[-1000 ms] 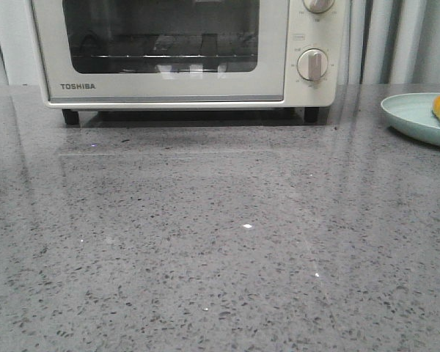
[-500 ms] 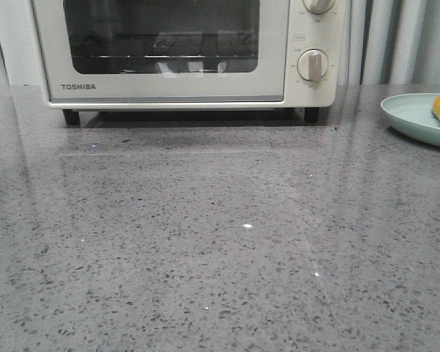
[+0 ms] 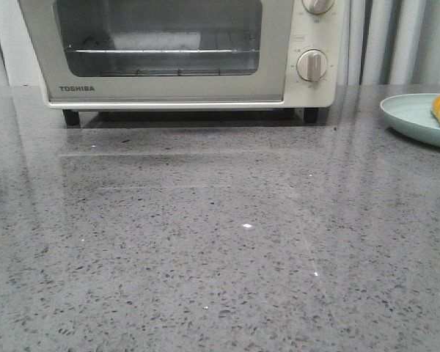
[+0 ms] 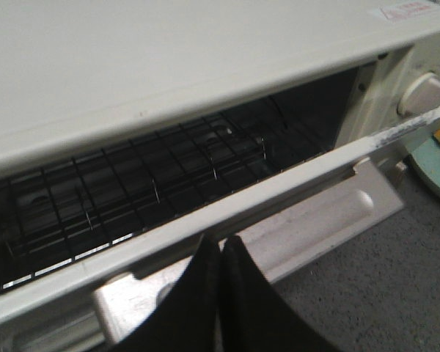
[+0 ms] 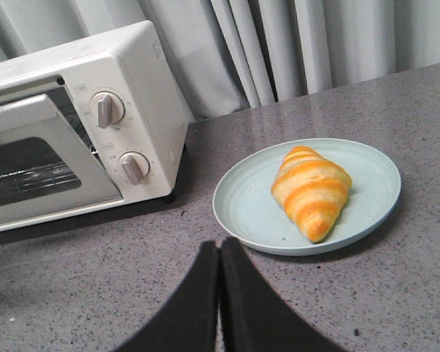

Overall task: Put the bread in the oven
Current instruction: 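Pull the oven door down and open with the left gripper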

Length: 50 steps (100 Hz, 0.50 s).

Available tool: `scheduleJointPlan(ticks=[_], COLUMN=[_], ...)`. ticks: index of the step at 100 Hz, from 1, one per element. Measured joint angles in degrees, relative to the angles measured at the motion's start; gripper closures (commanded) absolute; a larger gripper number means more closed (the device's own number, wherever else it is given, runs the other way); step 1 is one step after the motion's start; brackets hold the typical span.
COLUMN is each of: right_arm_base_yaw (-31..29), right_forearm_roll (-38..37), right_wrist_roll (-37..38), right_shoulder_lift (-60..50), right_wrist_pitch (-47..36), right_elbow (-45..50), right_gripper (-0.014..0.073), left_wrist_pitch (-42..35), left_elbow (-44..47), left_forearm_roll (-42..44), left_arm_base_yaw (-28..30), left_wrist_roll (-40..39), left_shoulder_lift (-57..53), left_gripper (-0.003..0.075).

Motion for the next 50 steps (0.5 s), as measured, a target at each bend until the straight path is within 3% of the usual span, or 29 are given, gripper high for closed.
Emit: scheduleJointPlan(ticks=[31,50], right_arm_base_yaw=[0.0,0.0], right_forearm_roll=[0.65,0.65], right_wrist_roll=[-0.09,-0.09], right_shoulder_lift=[0.0,0.0], right_wrist_pitch=[-2.49,-3.59], right_elbow=[0.0,0.0], right_gripper=[0.0641,0.0641], left_wrist_pitch=[0.53,8.34], left_elbow=[7.99,12.0], left_forearm_roll=[-2.16,-3.06], left_arm_base_yaw=[-0.61,-0.89], left_wrist_roll=[0.0,0.0], left_shoulder_lift=[-3.52,-3.64], left_gripper=[0.0742,0.0742])
